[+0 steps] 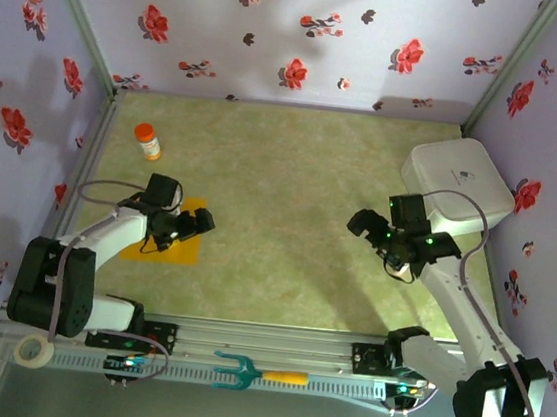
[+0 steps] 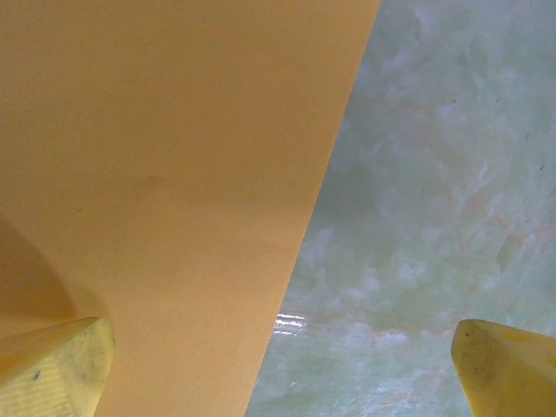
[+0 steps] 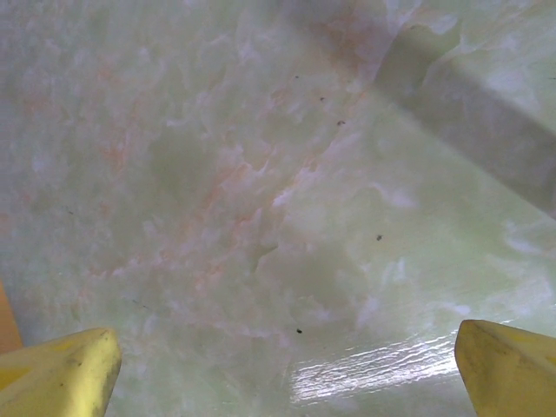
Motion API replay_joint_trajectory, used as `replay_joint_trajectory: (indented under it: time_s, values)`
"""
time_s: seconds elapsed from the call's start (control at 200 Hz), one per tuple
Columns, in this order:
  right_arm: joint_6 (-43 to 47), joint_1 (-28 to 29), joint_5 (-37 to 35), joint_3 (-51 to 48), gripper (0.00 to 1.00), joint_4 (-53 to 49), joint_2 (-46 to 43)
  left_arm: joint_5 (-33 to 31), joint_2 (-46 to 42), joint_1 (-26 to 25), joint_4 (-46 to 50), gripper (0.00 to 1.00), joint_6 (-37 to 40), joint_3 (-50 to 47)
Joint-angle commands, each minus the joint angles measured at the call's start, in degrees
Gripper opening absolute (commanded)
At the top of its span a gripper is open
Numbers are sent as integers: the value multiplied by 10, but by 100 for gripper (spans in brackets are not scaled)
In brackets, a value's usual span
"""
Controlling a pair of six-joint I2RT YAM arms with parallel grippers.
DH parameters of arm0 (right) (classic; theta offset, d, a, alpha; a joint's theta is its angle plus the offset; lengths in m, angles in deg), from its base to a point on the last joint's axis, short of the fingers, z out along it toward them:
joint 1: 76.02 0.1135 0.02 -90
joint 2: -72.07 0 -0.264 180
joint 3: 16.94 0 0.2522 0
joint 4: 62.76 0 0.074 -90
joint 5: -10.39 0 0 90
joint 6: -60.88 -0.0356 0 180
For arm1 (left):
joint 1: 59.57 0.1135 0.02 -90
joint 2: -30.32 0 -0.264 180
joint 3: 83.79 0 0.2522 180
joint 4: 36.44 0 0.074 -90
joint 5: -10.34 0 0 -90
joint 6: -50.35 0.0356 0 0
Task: Fold a paper plane with a square sheet of paper (pick it up from the middle)
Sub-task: Move the square sheet of paper to the center of the table.
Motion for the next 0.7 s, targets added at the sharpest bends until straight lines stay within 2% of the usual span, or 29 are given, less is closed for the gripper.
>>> replay_joint_trajectory:
  time_s: [0.0, 0.225, 0.35, 0.52, 0.695]
  values:
    - [-8, 3, 23, -12, 99, 31, -22, -3, -8, 3, 24, 100, -3, 1]
    - [-29, 4, 45, -44, 99, 64, -62, -24, 8, 2, 49, 100, -1, 13]
    - [-24, 3, 58, -56, 99, 65, -70, -7, 15, -9, 34, 98, -10, 7]
    - [-36, 6, 84, -83, 99, 100, -64, 13, 29, -67, -19, 98, -84, 5]
    - [-42, 15, 92, -99, 99, 129, -46, -10, 50, -169, -82, 97, -178, 20]
